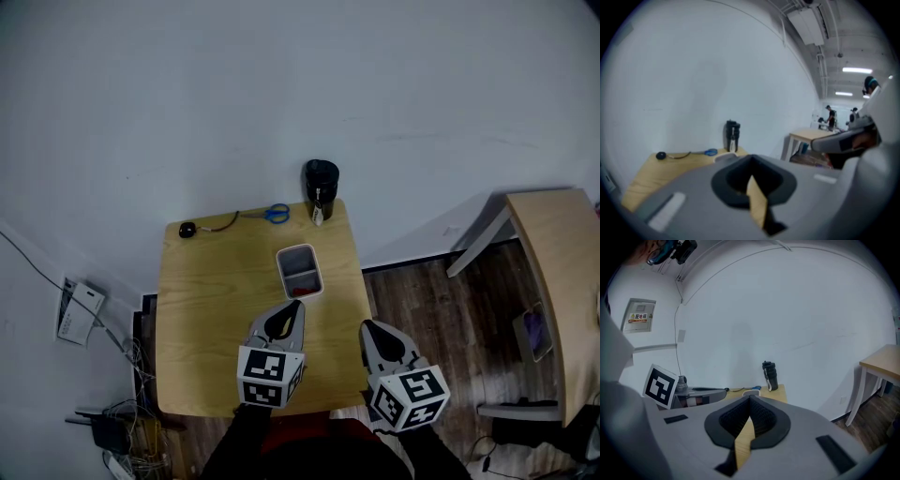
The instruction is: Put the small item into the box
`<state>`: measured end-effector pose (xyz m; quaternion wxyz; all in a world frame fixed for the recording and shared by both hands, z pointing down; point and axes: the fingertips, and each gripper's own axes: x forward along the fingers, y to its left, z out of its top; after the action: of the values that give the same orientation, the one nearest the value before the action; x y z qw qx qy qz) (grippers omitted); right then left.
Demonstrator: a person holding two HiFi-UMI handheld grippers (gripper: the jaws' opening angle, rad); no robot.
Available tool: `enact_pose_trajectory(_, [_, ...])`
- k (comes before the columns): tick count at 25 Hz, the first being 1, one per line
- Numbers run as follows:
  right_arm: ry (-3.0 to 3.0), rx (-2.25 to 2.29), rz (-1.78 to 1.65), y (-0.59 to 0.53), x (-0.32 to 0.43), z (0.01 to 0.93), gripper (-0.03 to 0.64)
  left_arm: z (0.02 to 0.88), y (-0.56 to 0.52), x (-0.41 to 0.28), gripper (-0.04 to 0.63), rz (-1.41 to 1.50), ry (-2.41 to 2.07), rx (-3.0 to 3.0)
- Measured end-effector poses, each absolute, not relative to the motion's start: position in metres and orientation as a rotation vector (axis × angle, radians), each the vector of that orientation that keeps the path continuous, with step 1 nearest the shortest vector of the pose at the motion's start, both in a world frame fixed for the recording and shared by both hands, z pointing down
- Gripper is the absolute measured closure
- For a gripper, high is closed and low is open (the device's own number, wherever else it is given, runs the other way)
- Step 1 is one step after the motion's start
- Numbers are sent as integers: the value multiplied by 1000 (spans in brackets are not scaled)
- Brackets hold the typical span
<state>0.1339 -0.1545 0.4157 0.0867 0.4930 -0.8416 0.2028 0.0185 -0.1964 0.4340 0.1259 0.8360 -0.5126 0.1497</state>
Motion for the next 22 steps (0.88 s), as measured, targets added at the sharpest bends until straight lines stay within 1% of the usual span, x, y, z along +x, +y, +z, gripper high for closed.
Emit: enact_pose_trajectory(22, [-2593, 1450, 470, -96, 140, 386, 609, 398, -117, 6, 594, 309, -1574, 2417])
